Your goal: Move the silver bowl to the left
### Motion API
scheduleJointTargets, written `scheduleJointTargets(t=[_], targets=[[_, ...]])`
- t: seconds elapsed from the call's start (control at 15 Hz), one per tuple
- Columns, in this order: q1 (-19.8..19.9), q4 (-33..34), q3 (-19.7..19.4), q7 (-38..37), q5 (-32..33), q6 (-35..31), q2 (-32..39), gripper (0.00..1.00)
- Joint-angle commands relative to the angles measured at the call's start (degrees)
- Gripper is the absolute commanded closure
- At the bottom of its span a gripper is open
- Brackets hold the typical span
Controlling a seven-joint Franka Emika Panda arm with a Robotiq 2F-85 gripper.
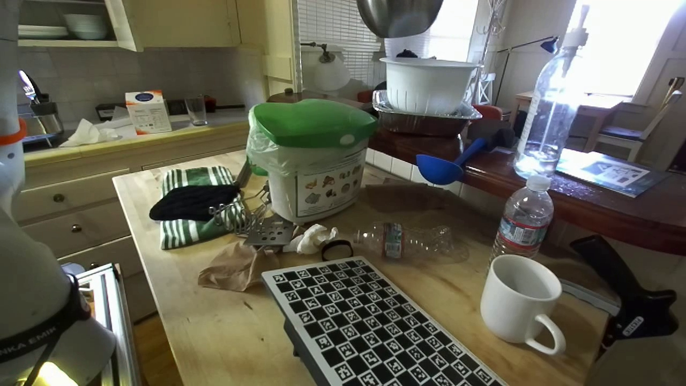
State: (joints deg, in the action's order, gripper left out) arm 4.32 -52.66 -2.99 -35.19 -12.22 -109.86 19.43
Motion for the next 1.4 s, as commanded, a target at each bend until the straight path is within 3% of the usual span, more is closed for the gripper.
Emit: scheduleJointTargets(t=[0.0,0.53,0.67,1.0,1.33], targets=[[-1.21,5.53,4.04,4.42,-4.24,1.72,1.13,0.97],[-8.76,5.85,14.4,14.45,-3.83,5.72,5.4,0.97],[-11.19,5.65,15.78,16.12,-2.56,3.87,7.55,0.97],[-15.9,6.93,15.27,17.47,2.08,-0.2,13.74,0.97],[-16.37,6.9,15.37,17.63,3.77,-0.56,16.86,0.97]])
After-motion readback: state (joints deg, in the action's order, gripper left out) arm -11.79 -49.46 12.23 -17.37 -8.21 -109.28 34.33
